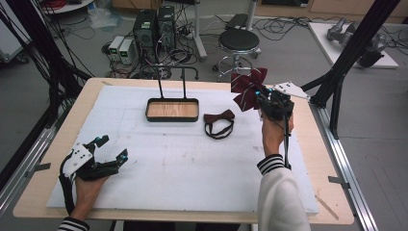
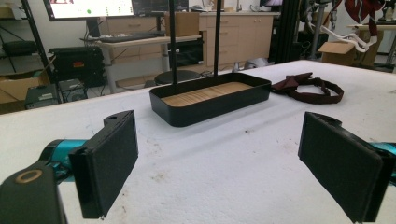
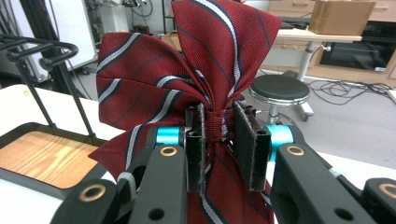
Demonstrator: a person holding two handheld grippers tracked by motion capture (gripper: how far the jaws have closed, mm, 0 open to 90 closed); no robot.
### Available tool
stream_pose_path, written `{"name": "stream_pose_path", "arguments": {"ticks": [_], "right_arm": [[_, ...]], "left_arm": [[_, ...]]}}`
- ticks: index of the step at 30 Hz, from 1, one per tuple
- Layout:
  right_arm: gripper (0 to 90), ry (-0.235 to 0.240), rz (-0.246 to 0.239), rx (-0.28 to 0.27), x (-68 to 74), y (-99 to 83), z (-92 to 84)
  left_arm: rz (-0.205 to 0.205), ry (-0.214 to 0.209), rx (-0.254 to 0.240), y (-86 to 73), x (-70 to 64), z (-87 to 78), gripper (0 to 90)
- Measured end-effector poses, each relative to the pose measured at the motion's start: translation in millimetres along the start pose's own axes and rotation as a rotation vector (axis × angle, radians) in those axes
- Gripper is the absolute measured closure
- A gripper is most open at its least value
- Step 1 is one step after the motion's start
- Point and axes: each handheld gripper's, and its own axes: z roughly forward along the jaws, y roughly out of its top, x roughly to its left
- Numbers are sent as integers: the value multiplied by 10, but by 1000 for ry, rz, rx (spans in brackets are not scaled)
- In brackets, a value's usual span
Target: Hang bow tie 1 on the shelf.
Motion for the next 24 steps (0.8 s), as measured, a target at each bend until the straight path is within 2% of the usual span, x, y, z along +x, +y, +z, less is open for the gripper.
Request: {"name": "stream_pose_path", "arguments": {"ticks": [11,24], "right_arm": [[750,51,-21,-39,182,135,32],[750,105,-40,-58,421,278,128]], "left_arm": [[0,-2,1,1,0,-1,124],[-1,-2,0,0,2,-1,124]]}}
